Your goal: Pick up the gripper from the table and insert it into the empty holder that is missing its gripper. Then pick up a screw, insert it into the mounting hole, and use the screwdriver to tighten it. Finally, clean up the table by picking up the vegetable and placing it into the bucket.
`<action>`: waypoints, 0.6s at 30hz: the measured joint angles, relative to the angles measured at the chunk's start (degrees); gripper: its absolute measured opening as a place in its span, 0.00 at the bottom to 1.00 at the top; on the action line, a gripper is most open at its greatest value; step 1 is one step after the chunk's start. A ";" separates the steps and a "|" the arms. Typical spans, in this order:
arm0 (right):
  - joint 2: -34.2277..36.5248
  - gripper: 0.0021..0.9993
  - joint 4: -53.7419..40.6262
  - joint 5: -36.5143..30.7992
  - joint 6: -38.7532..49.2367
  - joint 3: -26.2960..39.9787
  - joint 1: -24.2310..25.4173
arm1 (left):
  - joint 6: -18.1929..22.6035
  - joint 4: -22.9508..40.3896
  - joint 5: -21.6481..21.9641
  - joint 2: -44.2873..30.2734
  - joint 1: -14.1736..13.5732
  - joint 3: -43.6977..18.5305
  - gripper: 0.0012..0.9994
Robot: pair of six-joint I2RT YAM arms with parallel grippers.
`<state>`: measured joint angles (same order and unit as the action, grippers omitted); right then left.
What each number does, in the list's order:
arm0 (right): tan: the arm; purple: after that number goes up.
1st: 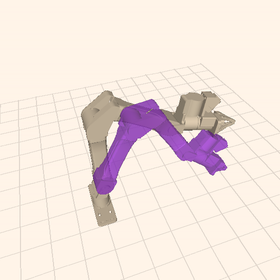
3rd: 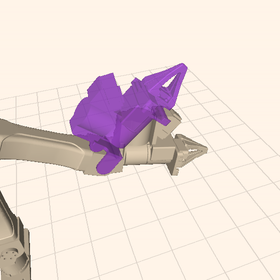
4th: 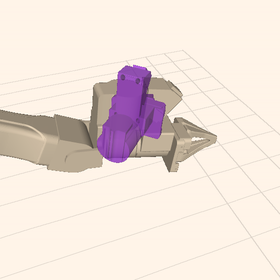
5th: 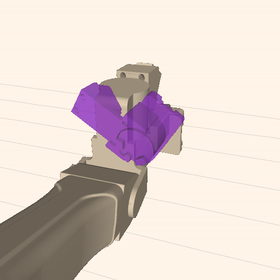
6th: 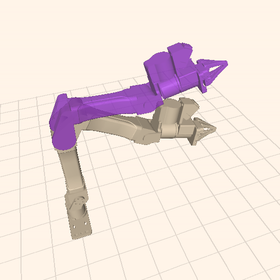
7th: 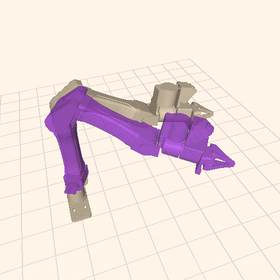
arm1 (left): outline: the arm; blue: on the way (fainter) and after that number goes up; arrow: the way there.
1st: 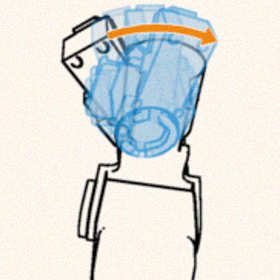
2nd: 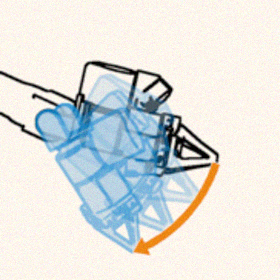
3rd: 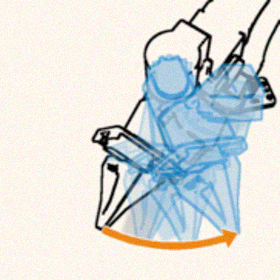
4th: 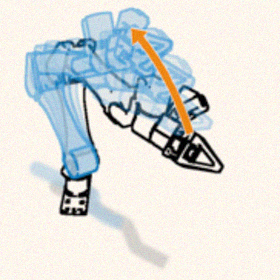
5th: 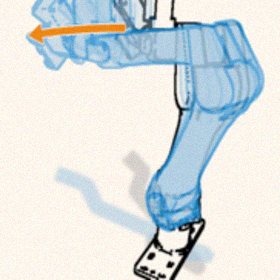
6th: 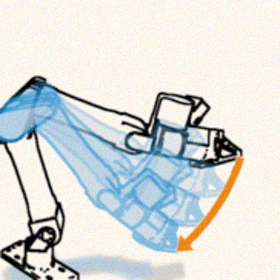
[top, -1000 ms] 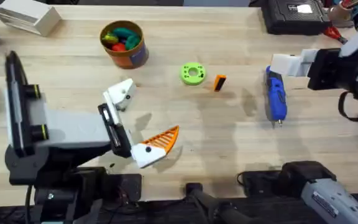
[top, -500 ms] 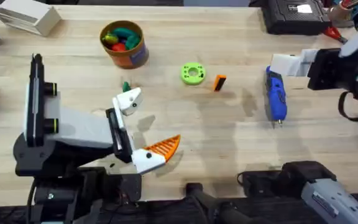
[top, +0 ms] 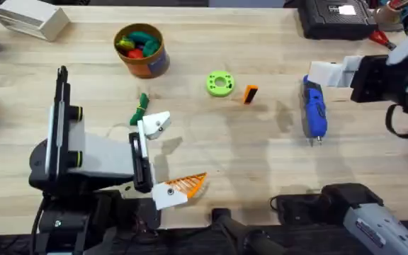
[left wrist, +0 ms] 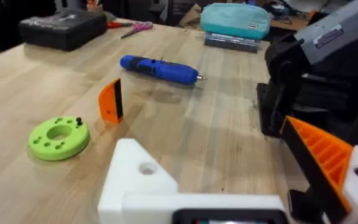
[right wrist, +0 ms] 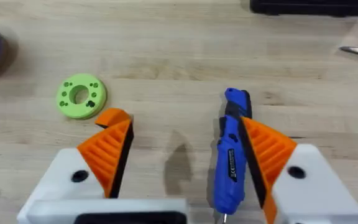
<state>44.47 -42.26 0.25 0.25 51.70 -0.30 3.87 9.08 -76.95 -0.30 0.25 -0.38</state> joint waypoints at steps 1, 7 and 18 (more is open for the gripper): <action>0.00 0.99 0.00 0.00 0.00 0.00 0.00 | 0.96 0.08 -0.19 0.00 0.00 0.00 0.99; 0.00 0.99 0.00 0.00 0.00 0.00 0.00 | 3.97 0.33 -1.36 -0.01 0.00 0.00 0.99; 0.00 0.99 0.00 0.00 0.00 0.00 0.00 | 4.87 0.37 -1.55 -0.01 0.00 0.00 0.99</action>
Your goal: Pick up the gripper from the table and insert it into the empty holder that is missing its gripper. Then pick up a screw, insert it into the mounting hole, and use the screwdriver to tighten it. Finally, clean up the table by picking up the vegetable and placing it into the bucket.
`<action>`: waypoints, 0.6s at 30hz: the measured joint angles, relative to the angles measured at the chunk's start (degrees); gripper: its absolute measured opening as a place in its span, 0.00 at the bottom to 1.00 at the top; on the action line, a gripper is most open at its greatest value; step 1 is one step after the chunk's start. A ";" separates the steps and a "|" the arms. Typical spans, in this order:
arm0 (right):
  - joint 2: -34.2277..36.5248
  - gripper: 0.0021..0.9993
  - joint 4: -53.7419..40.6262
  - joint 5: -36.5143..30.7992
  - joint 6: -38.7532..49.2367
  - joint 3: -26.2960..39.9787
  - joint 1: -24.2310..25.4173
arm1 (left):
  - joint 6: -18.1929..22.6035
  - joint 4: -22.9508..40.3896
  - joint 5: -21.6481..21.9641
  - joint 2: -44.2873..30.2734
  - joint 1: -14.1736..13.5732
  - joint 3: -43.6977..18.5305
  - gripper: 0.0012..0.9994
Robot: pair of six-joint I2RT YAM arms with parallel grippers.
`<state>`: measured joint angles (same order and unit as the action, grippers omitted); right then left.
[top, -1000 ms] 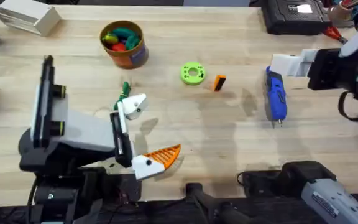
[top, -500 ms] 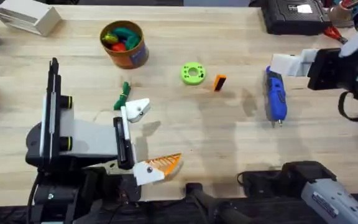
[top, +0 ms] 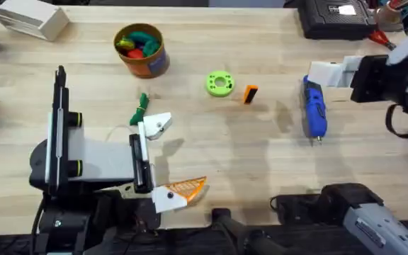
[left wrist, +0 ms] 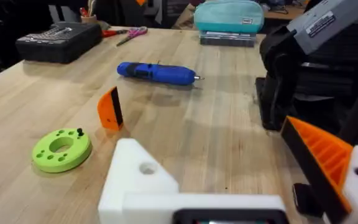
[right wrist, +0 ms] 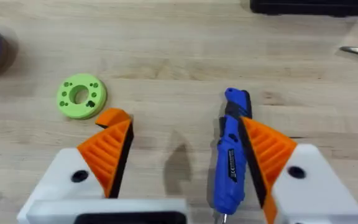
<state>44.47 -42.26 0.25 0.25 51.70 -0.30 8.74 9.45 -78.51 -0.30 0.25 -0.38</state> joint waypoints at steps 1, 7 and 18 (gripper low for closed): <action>0.00 0.99 0.00 0.00 0.00 0.00 0.00 | 0.06 0.00 -0.06 0.00 0.00 0.00 0.99; 0.00 0.99 0.00 0.00 0.00 0.00 0.00 | 0.10 0.02 -0.19 0.01 0.00 0.00 0.99; 0.00 0.99 0.00 0.00 0.00 0.00 0.00 | -1.85 -0.66 2.26 -0.01 0.00 0.00 0.99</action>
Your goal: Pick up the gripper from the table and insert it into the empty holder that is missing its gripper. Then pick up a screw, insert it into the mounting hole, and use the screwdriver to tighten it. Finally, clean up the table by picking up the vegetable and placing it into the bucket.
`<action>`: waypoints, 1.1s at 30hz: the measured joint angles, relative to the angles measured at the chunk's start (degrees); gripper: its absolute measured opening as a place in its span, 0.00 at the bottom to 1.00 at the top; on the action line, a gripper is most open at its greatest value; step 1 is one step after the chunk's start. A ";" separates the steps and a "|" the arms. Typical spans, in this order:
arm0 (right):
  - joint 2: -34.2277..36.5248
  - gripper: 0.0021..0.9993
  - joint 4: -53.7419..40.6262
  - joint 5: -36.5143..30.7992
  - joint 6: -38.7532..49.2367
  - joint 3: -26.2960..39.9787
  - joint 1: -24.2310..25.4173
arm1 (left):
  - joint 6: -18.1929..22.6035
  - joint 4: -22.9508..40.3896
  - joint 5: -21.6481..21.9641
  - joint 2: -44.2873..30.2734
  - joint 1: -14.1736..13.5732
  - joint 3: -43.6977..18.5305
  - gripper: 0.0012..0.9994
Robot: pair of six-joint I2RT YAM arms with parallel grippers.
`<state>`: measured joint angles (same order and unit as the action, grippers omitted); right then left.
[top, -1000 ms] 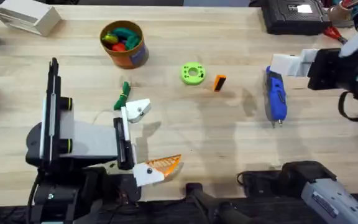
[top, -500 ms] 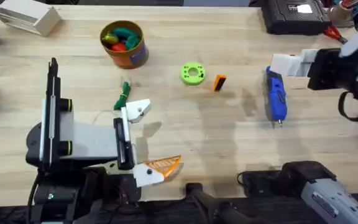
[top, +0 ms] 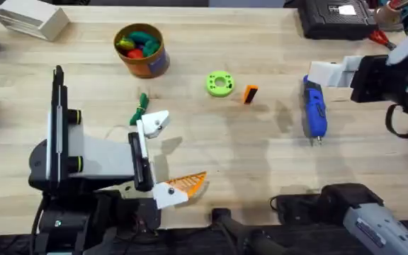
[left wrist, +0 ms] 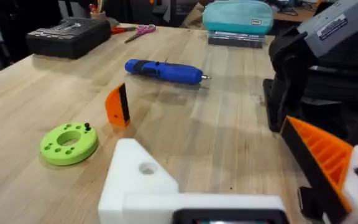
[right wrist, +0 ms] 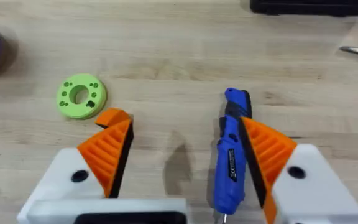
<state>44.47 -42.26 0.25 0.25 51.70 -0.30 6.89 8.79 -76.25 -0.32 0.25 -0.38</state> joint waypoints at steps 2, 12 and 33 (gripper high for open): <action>0.00 0.99 0.00 0.00 0.00 0.00 0.00 | -0.26 -0.20 0.91 0.02 0.00 0.00 0.99; 0.00 0.99 0.00 0.01 0.00 0.00 0.00 | -2.85 -0.67 3.34 0.01 0.00 0.00 0.99; 0.00 0.99 0.00 0.00 0.00 0.00 0.00 | -2.86 -0.72 3.65 0.01 0.00 0.00 0.99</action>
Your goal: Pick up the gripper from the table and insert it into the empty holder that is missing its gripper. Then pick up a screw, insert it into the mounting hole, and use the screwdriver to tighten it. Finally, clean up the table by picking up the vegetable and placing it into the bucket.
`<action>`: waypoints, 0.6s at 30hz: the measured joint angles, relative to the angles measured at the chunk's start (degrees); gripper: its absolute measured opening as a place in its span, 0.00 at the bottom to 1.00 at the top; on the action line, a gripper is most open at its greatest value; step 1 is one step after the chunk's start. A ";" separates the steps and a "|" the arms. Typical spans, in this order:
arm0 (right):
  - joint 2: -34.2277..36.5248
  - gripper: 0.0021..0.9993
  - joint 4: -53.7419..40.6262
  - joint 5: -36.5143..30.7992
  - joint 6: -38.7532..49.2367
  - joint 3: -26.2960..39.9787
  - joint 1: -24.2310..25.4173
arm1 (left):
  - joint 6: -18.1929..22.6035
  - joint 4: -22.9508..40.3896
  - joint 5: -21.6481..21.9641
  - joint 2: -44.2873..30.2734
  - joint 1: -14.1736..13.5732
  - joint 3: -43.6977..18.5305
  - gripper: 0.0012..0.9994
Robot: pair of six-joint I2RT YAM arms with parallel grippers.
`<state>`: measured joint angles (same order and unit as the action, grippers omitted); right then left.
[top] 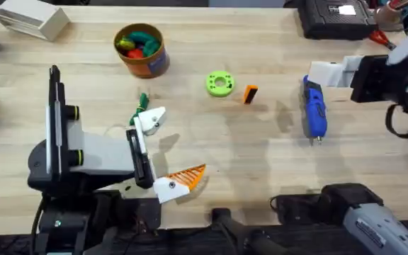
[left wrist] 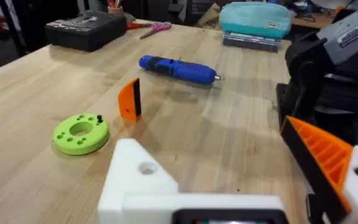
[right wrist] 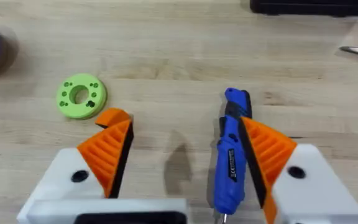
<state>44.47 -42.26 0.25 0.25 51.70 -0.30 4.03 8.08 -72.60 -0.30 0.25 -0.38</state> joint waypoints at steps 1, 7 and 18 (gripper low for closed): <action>0.00 0.99 0.00 0.00 0.00 0.00 0.00 | -0.01 0.00 0.00 0.01 0.00 0.00 0.99; 0.00 0.99 0.00 0.00 0.00 0.00 0.00 | 0.01 0.00 0.00 -0.01 0.00 0.00 0.99; 0.00 0.99 -0.51 0.00 -0.04 0.03 0.00 | -0.01 0.00 0.00 0.01 0.00 0.00 0.99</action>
<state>44.47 -42.77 0.25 0.21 51.74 -0.30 4.02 8.08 -72.60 -0.30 0.25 -0.38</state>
